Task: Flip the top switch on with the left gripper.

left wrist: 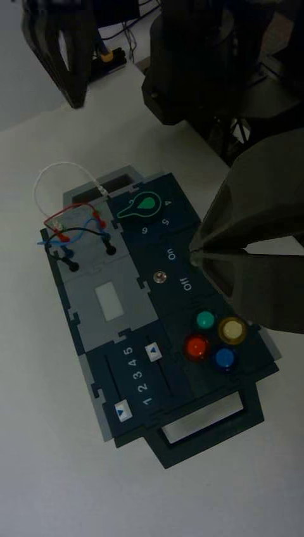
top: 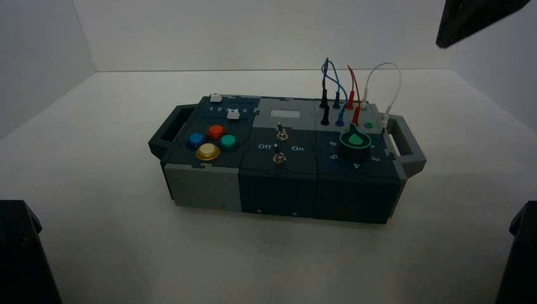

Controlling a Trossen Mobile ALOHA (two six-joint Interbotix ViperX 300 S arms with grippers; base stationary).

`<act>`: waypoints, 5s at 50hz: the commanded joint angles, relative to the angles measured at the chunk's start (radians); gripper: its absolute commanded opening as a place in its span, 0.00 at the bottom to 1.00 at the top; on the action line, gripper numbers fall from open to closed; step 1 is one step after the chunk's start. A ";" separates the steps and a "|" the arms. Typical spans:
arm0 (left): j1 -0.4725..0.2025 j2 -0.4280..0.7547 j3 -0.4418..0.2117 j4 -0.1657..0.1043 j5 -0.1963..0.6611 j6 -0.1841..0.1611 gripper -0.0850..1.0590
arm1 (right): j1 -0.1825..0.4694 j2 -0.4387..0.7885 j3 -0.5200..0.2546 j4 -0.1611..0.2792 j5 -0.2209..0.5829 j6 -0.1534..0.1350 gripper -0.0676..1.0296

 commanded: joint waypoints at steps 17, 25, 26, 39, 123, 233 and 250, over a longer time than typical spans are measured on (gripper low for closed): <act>-0.003 0.020 -0.037 -0.002 -0.009 -0.011 0.05 | 0.003 0.192 0.011 -0.003 -0.080 0.020 0.04; -0.003 0.023 -0.037 -0.002 -0.009 -0.028 0.05 | 0.003 0.262 0.008 0.000 -0.106 0.020 0.04; -0.003 0.023 -0.037 -0.002 -0.009 -0.029 0.05 | 0.002 0.268 0.006 0.000 -0.109 0.018 0.04; -0.003 0.025 -0.037 -0.002 -0.009 -0.031 0.05 | 0.006 0.370 -0.005 0.003 -0.160 0.017 0.04; -0.003 0.080 0.130 0.011 -0.123 -0.216 0.05 | 0.075 0.655 0.020 -0.031 -0.492 0.063 0.04; -0.216 0.612 -0.161 0.249 -0.155 -0.485 0.05 | 0.074 0.669 0.058 -0.052 -0.569 0.055 0.04; -0.232 0.615 -0.130 0.244 -0.155 -0.489 0.05 | 0.075 0.661 0.060 -0.052 -0.569 0.054 0.04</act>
